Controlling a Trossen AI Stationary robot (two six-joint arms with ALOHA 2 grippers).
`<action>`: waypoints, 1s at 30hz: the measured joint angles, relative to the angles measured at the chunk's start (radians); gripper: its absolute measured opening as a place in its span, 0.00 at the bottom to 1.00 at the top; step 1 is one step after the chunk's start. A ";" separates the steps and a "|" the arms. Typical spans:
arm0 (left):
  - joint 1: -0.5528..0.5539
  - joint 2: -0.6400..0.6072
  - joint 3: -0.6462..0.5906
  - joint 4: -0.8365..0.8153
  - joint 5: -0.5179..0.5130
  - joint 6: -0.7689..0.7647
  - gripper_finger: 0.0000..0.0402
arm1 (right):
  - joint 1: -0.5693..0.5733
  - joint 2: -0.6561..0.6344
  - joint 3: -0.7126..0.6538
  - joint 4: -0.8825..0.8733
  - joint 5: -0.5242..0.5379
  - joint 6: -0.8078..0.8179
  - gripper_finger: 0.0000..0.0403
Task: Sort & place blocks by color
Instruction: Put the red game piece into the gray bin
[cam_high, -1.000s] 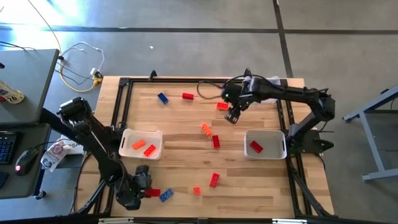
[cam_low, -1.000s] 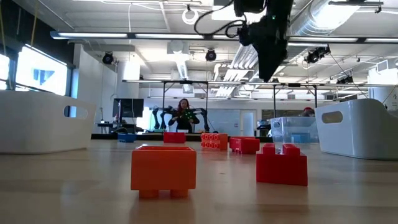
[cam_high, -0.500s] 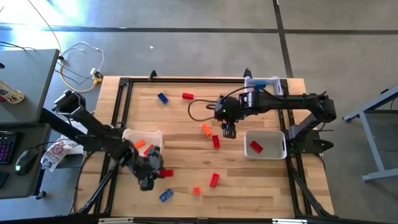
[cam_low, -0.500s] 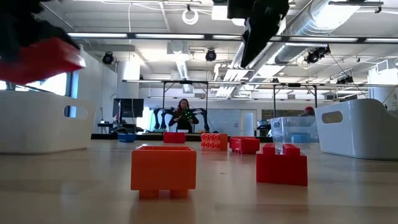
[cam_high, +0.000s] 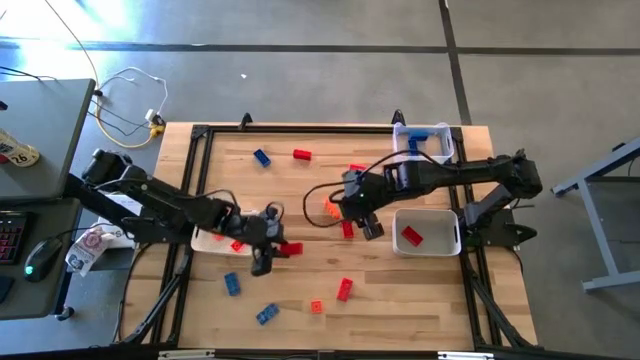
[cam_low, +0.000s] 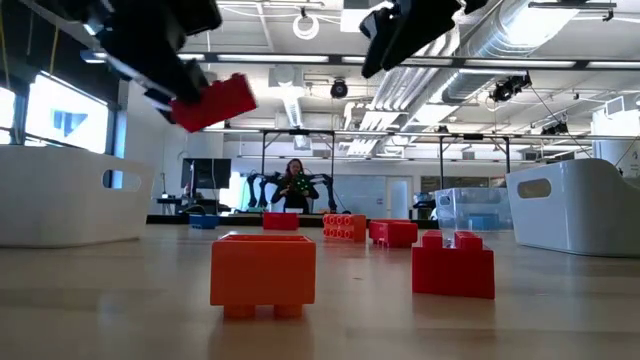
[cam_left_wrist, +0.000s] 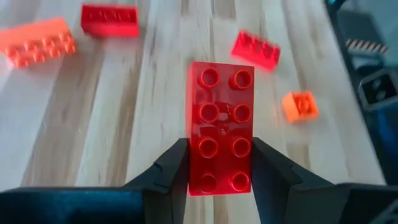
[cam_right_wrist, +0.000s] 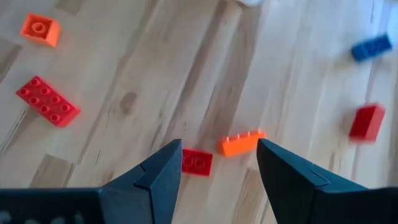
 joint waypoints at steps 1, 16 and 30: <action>0.020 0.000 0.000 0.021 0.025 0.002 0.28 | 0.008 0.000 0.000 0.011 0.000 -0.019 0.48; 0.199 0.000 0.001 0.351 0.288 -0.061 0.28 | 0.104 0.000 0.000 0.270 -0.054 -0.292 0.48; 0.266 0.000 0.001 0.521 0.395 -0.143 0.28 | 0.102 0.000 0.000 0.430 -0.074 -0.360 0.48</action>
